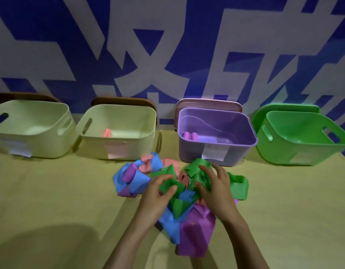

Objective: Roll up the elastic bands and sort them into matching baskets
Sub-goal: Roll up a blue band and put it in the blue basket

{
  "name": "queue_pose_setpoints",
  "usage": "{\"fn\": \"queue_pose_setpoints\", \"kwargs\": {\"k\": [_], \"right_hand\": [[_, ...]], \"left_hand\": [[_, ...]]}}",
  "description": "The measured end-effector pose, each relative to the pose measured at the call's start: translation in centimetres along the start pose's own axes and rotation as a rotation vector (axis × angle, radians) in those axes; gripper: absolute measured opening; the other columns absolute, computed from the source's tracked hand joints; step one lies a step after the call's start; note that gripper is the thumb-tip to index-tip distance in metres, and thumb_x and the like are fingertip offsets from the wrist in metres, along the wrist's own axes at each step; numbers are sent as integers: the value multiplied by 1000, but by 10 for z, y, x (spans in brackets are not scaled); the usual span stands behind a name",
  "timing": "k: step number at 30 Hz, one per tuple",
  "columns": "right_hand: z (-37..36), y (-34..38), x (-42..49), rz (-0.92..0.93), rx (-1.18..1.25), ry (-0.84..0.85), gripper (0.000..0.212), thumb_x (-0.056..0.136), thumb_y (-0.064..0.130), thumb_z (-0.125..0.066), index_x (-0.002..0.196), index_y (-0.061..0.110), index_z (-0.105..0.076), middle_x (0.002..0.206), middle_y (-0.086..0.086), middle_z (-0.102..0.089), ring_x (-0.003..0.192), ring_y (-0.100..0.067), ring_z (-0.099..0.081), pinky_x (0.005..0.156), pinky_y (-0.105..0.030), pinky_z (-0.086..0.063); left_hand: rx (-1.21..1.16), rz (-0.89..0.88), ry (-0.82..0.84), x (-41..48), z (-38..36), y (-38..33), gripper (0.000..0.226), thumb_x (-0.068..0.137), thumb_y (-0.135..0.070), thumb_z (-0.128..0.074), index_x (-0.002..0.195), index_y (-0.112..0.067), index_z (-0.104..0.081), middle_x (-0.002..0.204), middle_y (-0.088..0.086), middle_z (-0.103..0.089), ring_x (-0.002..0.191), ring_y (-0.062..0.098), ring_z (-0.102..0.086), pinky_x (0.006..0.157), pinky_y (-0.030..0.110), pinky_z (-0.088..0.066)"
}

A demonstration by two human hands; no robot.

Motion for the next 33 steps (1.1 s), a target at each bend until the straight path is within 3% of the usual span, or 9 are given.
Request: {"fn": "queue_pose_setpoints", "kwargs": {"k": [3,5,7,10,14,17,19,25,33], "right_hand": [[-17,-23,-8,-37,-124,-7,57,83,19,-71,136,20,-51,146,-24,-34,137,-46,-24,114,-47,-20],[-26,-28,-14,41,-208,-78,51,71,22,-71,122,16,-64,130,-29,-51,122,-56,-42,98,-62,-37],[-28,-25,-20,93,-281,-118,53,58,25,-67,110,18,-68,120,-27,-60,114,-55,-50,80,-69,-44],[-32,-13,-34,302,-252,-125,66,58,13,-61,122,28,-53,130,-17,-56,129,-36,-33,94,-63,-38],[-33,19,-54,429,107,68,55,76,17,-51,129,31,-52,136,8,-49,136,-11,-26,112,-33,-21],[-15,39,-58,381,359,1,27,83,12,-67,93,36,-58,94,19,-63,95,9,-54,85,-13,-39],[-1,48,-53,325,417,-30,26,85,9,-68,77,30,-55,69,19,-60,69,10,-52,66,-8,-37],[49,83,-33,236,635,-54,10,91,10,-58,84,16,-63,81,3,-62,76,-7,-54,71,-20,-44],[100,98,-24,287,413,-107,18,91,11,-61,83,24,-69,81,3,-68,83,-18,-64,77,-31,-56]], "left_hand": [[204,-109,17,-2,-20,21,40,81,-23,-70,117,-36,-55,128,-3,-50,123,10,-44,104,18,-29],[339,-108,45,-3,-33,36,50,84,-14,-68,131,-24,-52,133,1,-47,127,16,-41,107,21,-27],[391,-123,2,-5,-35,45,44,82,-12,-70,124,-21,-60,122,0,-54,119,19,-49,99,20,-33],[304,-168,-133,-12,-27,41,23,77,-10,-75,94,-23,-69,93,-8,-60,95,17,-60,78,18,-39],[-30,-233,-200,-25,-12,16,34,75,2,-73,79,-30,-61,84,-13,-66,80,7,-61,75,17,-46],[-276,-214,-190,-29,1,-6,31,75,6,-73,84,-21,-61,81,-7,-66,73,1,-62,72,13,-47],[-436,-178,-158,-29,8,-21,32,75,7,-72,93,-17,-59,82,1,-63,71,-1,-63,70,12,-48],[-384,-347,-9,-36,27,-82,27,80,7,-67,89,-17,-62,81,-5,-64,72,-2,-61,72,12,-49],[-145,-472,-112,-27,58,-128,15,84,-7,-69,79,-18,-62,69,-11,-57,58,-12,-50,65,6,-40]]}}
Point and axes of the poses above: each hand's wrist, its own x-axis towards the middle knuckle, its own z-axis out of the back of the hand, y = z × x, the point moved 5 cm from there along x, towards the middle knuckle
